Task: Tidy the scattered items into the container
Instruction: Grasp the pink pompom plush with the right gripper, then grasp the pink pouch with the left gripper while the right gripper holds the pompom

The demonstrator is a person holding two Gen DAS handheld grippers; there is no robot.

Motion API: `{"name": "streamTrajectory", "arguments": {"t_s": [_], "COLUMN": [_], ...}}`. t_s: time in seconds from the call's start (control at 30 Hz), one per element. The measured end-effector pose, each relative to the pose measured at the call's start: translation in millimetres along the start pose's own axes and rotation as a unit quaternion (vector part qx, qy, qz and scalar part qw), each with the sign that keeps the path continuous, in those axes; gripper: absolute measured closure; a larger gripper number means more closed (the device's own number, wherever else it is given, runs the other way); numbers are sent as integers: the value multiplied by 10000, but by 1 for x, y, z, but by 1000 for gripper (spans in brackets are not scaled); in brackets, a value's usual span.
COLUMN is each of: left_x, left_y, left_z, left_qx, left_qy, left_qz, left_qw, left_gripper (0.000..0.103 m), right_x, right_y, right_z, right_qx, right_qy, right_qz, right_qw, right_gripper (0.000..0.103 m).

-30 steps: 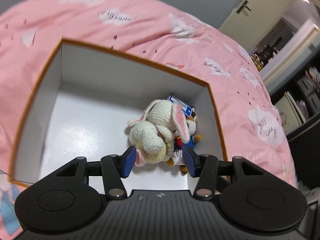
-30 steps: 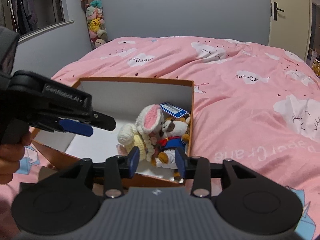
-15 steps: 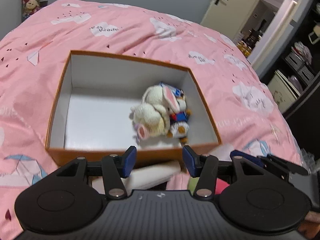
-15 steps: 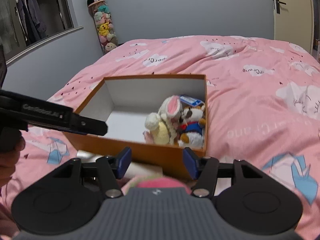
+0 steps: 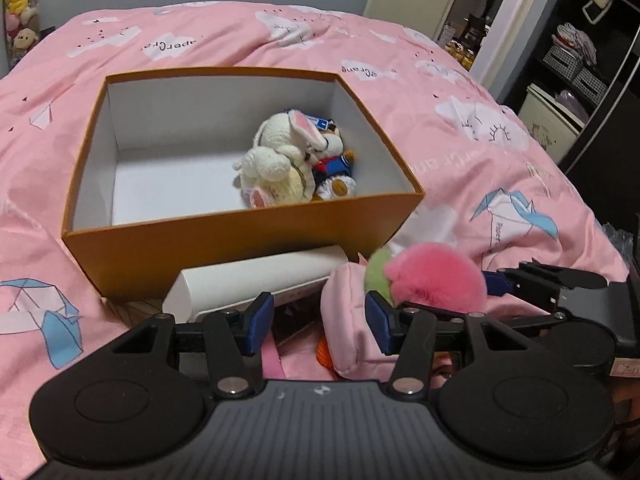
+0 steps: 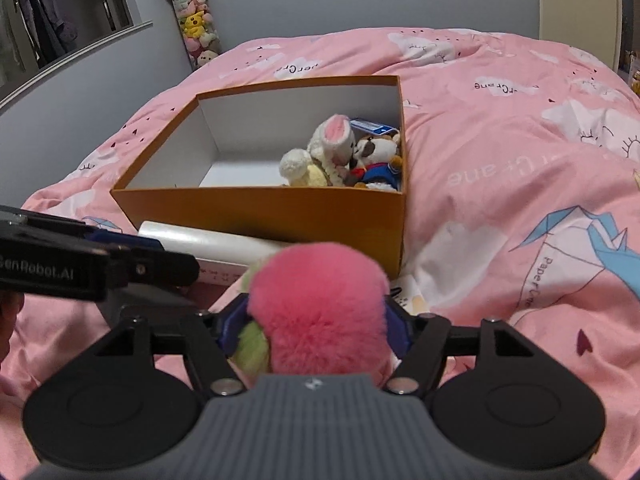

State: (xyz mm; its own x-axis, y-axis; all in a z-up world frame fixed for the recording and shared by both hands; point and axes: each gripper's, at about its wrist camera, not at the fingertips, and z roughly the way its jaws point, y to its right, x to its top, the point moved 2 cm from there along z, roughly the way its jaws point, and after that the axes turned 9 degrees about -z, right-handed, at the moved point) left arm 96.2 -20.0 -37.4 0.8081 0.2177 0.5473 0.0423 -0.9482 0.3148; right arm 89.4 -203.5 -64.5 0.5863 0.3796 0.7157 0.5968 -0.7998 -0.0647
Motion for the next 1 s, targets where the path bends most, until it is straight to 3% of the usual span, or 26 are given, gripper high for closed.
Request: {"name": "streamTrajectory", "arguments": {"t_s": [0.13, 0.3, 0.53, 0.73, 1.0], "left_x": [-2, -4, -6, -8, -12], "left_y": [-3, -9, -10, -7, -6], "left_z": [5, 11, 13, 15, 40], "left_qx": [29, 40, -86, -415, -760], "left_qy": [-59, -153, -236, -361, -878], "left_qz": [-34, -134, -215, -242, -593], "left_qw": [10000, 9998, 9995, 9982, 9915], "left_gripper": [44, 44, 44, 46, 46], "right_x": [-2, -7, -7, -2, 4], "right_y": [-4, -6, -5, 4, 21], "right_z": [10, 19, 15, 1, -19], "right_qx": [11, -53, -62, -244, -510], "right_qy": [-79, -117, 2, 194, 376], "right_qz": [-93, -132, -155, -191, -228], "right_qw": [9999, 9998, 9999, 9993, 9977], "right_gripper": [34, 45, 49, 49, 49]}}
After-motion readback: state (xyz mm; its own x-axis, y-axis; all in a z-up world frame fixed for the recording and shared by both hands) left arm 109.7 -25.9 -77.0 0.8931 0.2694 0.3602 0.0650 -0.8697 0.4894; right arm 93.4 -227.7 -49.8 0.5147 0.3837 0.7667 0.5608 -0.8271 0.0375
